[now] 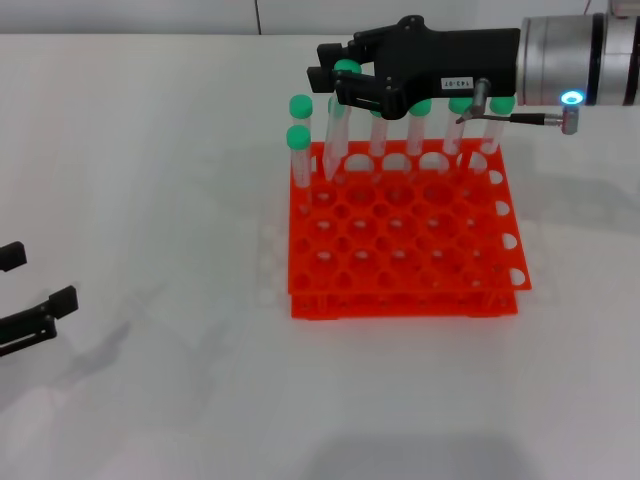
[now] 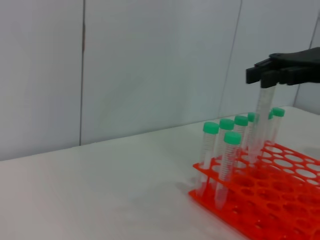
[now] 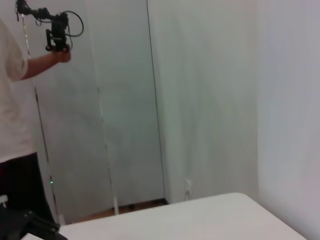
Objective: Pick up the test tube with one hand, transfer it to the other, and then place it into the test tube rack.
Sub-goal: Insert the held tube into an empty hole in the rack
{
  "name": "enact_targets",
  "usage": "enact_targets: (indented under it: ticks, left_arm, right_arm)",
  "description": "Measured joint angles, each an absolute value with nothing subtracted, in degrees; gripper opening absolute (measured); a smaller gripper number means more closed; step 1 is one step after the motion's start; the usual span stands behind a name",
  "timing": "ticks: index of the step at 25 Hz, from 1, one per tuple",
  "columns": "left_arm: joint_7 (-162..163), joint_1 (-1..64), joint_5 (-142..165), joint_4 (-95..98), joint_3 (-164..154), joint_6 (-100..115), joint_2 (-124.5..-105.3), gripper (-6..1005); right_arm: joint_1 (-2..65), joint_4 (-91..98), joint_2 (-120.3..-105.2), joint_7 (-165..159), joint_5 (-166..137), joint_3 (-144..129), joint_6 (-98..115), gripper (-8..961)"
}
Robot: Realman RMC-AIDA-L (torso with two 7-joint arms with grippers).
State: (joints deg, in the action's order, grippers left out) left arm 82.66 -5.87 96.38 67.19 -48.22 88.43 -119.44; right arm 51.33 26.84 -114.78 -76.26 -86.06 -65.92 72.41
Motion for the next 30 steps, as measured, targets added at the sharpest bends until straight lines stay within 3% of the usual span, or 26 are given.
enact_targets:
  ticks: [30]
  left_arm:
    - [81.49, -3.63, 96.46, 65.74, -47.79, 88.28, -119.27, 879]
  right_arm:
    - [50.89, 26.79, -115.5, -75.21, -87.2, -66.2, 67.32, 263]
